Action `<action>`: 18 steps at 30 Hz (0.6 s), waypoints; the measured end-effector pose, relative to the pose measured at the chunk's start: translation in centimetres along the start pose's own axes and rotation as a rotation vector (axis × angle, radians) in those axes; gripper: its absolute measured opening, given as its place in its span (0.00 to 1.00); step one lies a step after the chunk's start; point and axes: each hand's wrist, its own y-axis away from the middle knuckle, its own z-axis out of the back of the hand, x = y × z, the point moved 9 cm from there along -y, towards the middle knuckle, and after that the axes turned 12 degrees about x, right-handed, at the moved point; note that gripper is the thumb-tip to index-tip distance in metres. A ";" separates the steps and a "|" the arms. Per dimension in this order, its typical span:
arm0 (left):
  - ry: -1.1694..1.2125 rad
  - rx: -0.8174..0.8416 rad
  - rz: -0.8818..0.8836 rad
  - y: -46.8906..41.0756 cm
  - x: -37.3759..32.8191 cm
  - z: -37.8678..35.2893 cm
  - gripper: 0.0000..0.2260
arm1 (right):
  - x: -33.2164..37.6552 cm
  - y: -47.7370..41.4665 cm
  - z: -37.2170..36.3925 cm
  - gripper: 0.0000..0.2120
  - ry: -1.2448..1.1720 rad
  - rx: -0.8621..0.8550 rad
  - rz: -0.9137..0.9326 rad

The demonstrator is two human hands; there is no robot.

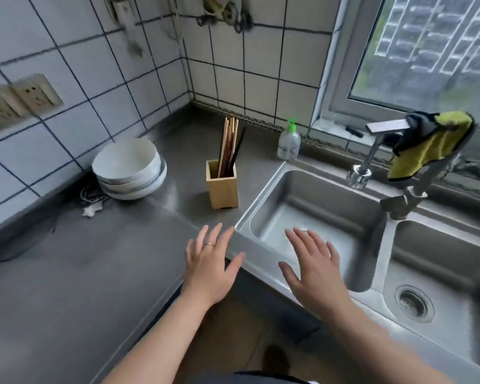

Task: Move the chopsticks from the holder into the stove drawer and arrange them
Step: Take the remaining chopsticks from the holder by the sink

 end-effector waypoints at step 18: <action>0.483 -0.084 0.090 -19.1 7.7 7.9 0.26 | 6.4 -23.0 4.3 0.34 -0.259 -0.021 0.086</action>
